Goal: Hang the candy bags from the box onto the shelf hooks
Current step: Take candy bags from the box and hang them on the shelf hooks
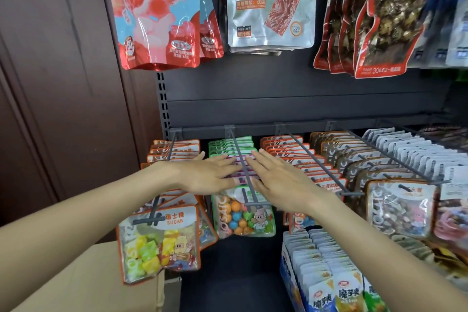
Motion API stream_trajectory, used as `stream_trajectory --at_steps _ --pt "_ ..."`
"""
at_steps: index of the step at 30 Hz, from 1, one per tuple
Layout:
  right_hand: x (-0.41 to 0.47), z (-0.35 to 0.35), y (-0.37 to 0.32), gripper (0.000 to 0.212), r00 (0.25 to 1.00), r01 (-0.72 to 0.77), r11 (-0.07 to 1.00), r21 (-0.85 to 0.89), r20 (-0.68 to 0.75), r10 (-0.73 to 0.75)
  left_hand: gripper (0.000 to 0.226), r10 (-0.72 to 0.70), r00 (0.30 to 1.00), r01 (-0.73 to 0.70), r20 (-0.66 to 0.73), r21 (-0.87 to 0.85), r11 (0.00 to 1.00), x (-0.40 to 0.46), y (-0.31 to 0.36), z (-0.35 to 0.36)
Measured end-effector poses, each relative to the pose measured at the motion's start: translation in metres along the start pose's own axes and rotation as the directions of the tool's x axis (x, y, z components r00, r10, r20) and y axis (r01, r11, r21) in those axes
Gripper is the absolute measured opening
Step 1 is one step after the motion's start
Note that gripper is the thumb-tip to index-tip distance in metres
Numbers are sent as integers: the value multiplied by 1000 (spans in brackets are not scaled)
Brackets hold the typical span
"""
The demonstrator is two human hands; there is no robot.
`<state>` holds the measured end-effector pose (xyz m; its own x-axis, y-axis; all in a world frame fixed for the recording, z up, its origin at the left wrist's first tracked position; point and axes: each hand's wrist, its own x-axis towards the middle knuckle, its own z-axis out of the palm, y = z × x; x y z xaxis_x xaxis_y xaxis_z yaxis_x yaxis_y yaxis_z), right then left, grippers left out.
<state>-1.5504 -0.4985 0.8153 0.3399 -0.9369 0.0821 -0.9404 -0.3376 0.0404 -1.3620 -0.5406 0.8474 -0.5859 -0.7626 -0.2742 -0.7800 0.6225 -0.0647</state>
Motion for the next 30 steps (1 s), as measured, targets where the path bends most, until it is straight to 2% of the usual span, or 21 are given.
stream_trajectory --at_steps 10,20,22,25,27,29,30 --pt "-7 -2 -3 60 1000 -6 999 41 16 5 58 3 998 -4 -63 -13 1000 4 -5 2" --pt "-7 -3 -5 61 1000 -19 996 82 17 17 58 22 981 -23 -191 -3 1000 -2 2 0" --pt "-8 -4 -6 60 1000 -18 995 98 -2 19 55 20 964 -14 -264 24 1000 -3 0 2" --pt "-14 -11 -8 57 995 -13 985 172 -97 30 45 41 871 4 -490 90 996 -17 0 -2" --pt "-19 -20 -5 52 973 -13 975 221 -224 63 37 24 789 15 -613 59 998 -35 1 -10" --pt "-21 -32 -1 41 920 4 960 280 -377 106 27 -46 682 44 -730 -21 999 -53 0 -15" --pt "-20 -38 -1 35 890 22 944 328 -437 131 24 -102 605 64 -790 -79 995 -62 -2 -14"
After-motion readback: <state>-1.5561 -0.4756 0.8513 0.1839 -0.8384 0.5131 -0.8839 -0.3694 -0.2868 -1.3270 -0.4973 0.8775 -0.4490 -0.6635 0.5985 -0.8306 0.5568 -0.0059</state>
